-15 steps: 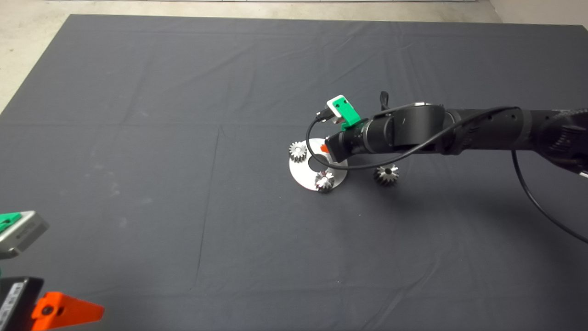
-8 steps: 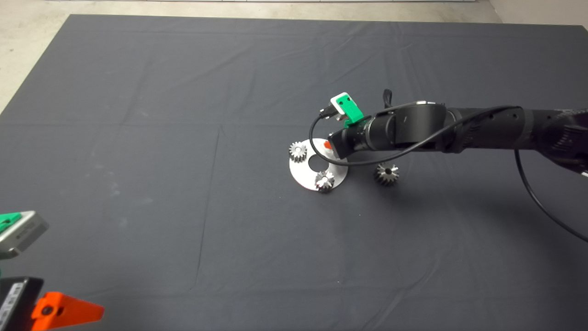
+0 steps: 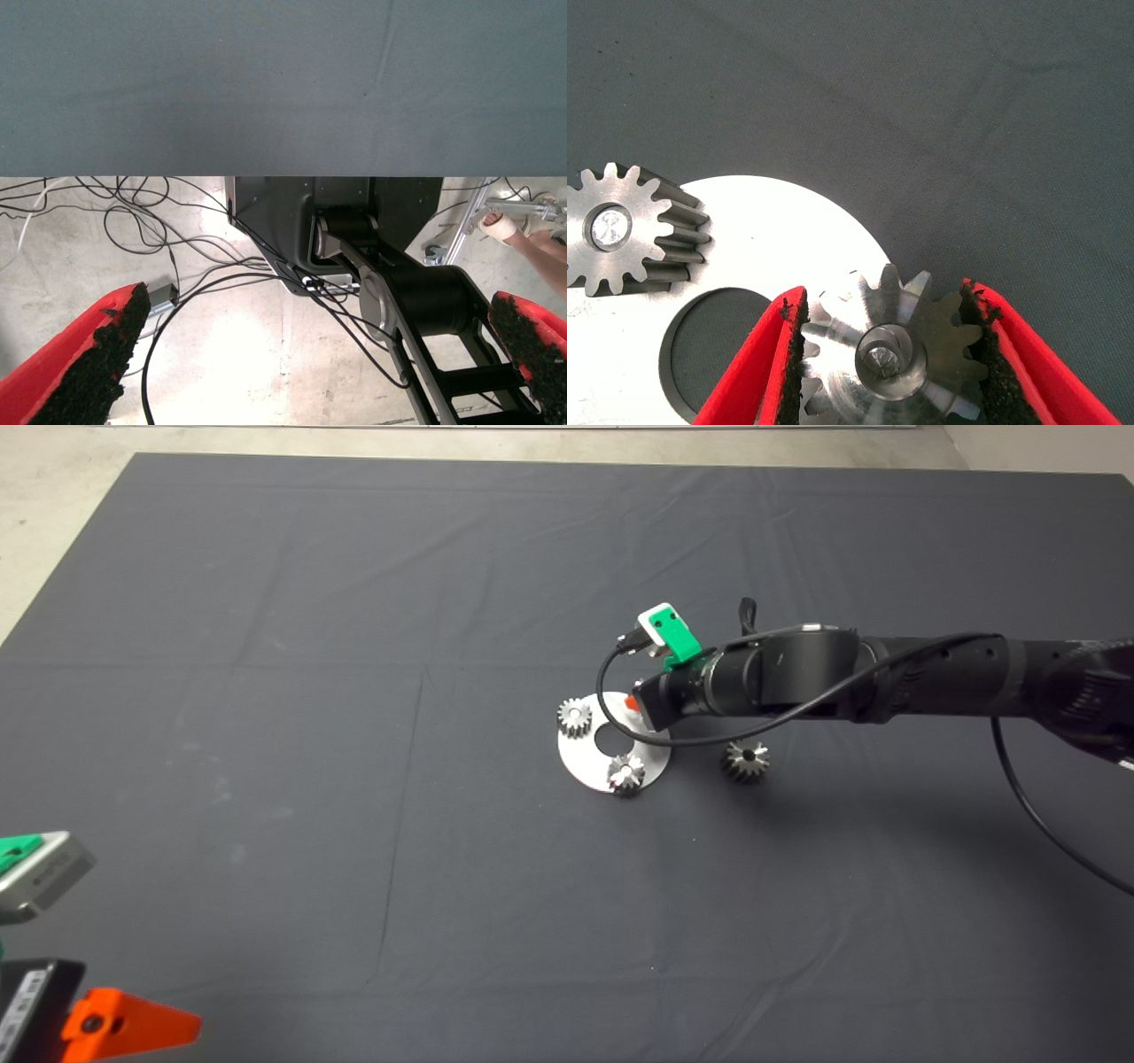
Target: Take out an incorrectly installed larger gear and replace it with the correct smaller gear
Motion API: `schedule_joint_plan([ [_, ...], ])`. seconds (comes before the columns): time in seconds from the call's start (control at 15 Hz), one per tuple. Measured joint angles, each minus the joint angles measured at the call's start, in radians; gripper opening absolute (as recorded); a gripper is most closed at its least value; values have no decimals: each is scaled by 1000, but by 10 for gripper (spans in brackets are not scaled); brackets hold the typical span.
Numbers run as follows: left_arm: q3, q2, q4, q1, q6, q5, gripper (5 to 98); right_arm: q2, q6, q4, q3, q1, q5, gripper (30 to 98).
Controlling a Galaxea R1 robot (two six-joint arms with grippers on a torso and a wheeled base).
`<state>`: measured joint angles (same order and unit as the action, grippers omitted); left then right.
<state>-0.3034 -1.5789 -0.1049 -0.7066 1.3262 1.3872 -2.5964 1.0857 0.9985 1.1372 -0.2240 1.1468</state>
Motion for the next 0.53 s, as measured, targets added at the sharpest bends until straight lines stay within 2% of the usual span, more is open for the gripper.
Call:
schedule_joint_plan([
  [0.53,0,0,0,0,0,0,981,4,0,0,1,0,-3,424],
])
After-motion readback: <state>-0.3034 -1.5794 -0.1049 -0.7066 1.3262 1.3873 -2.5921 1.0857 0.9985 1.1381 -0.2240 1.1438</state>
